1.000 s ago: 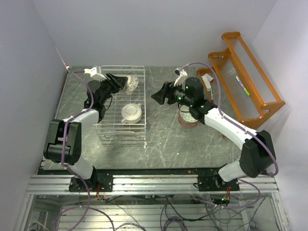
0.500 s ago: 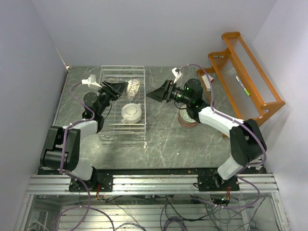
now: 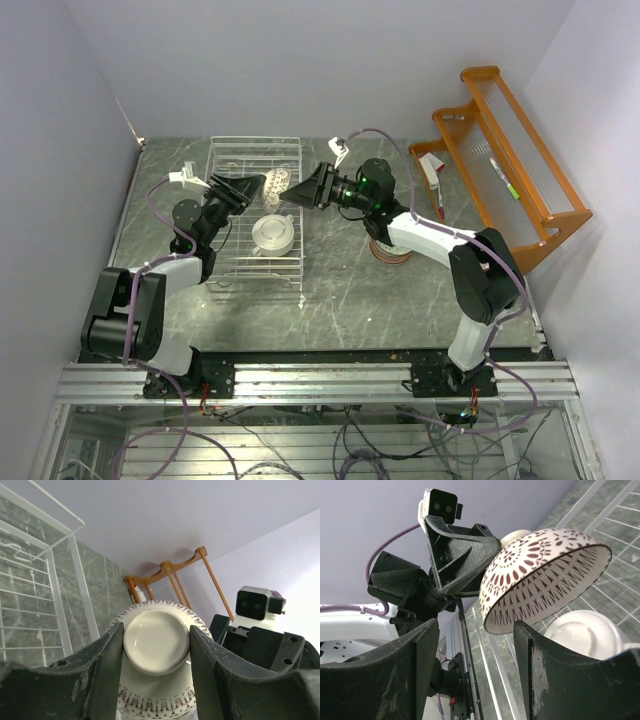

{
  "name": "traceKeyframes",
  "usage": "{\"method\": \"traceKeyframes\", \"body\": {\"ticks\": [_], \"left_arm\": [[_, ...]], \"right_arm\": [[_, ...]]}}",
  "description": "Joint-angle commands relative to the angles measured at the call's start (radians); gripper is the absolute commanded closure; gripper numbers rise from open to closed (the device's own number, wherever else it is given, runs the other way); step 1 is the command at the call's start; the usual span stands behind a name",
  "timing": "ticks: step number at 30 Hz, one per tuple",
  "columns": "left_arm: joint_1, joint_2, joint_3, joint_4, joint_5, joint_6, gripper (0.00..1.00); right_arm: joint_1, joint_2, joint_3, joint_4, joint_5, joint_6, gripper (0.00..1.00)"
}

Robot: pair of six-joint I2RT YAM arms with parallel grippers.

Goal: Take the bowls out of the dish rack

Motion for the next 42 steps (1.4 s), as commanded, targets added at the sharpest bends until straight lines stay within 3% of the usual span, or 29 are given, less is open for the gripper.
{"method": "traceKeyframes", "body": {"ticks": [1, 21, 28, 29, 31, 34, 39, 42], "left_arm": [[-0.005, -0.058, 0.007, 0.238, 0.035, -0.051, 0.93], [-0.005, -0.073, -0.011, 0.252, 0.058, -0.074, 0.93], [-0.005, -0.074, -0.011, 0.246, 0.065, -0.066, 0.93], [-0.005, -0.070, -0.008, 0.251, 0.070, -0.067, 0.92], [-0.005, -0.061, -0.007, 0.266, 0.080, -0.075, 0.85], [-0.005, -0.056, -0.011, 0.283, 0.082, -0.075, 0.64], [-0.003, -0.115, -0.007, 0.150, 0.051, 0.017, 0.31], [-0.003, -0.175, 0.003, 0.039, 0.029, 0.096, 0.25]], "right_arm": [[0.016, 0.039, 0.060, 0.059, -0.014, 0.028, 0.40], [0.025, 0.090, 0.100, 0.106, -0.022, 0.054, 0.70], [0.024, 0.095, 0.103, 0.107, -0.035, 0.052, 1.00], [0.024, 0.093, 0.102, 0.105, -0.035, 0.051, 1.00], [0.024, 0.087, 0.099, 0.098, -0.037, 0.045, 1.00], [0.025, 0.070, 0.101, 0.056, -0.032, 0.011, 1.00], [0.024, 0.036, 0.114, -0.040, -0.013, -0.065, 1.00], [0.022, -0.005, 0.084, -0.057, 0.033, -0.083, 1.00]]}}
